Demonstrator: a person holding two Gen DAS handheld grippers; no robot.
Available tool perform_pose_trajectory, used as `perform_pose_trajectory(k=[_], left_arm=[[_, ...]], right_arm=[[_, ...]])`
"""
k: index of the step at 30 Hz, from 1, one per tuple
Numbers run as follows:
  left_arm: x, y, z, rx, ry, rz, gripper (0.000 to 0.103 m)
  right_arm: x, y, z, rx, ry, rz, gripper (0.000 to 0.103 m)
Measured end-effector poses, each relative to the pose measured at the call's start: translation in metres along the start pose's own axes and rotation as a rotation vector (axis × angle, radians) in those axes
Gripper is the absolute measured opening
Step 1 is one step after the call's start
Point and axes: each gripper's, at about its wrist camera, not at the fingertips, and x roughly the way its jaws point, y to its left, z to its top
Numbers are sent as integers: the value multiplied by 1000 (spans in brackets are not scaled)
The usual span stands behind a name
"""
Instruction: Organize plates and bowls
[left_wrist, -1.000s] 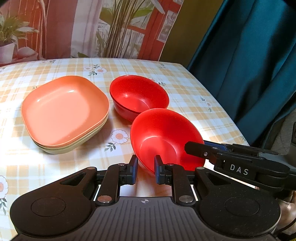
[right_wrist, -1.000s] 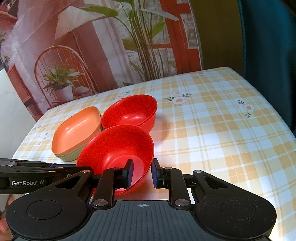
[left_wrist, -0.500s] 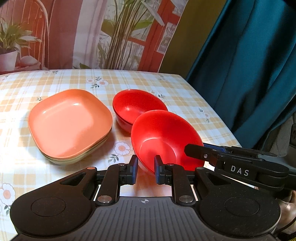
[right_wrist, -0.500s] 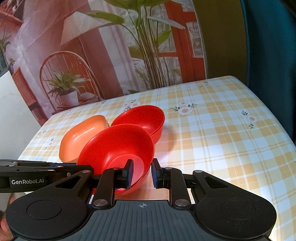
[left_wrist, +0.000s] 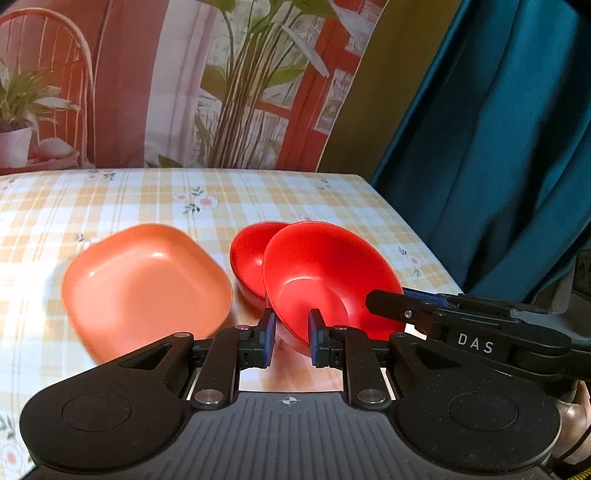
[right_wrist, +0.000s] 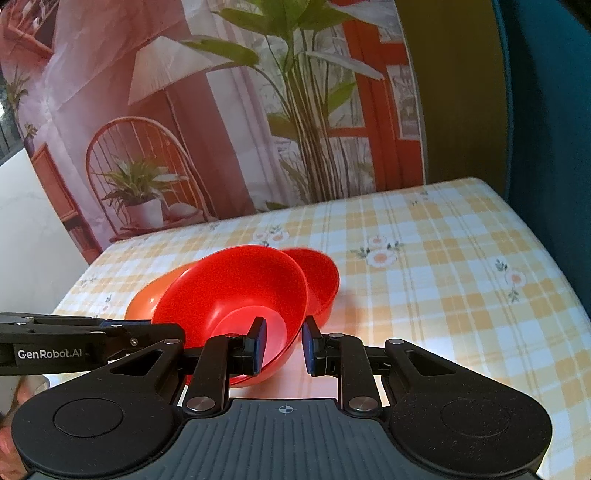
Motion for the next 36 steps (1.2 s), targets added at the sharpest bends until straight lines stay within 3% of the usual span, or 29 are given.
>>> perform_pose_trajectory(k=[7, 14, 36], left_arm=[[22, 5, 28, 23, 8, 7, 20], [54, 15, 47, 25, 83, 26, 20], [78, 20, 44, 50, 153, 50, 20]], right_arm=[[25, -5, 25, -3, -4, -4, 21], [55, -11, 35, -2, 16, -18, 21], [68, -17, 20, 13, 40, -33, 24]])
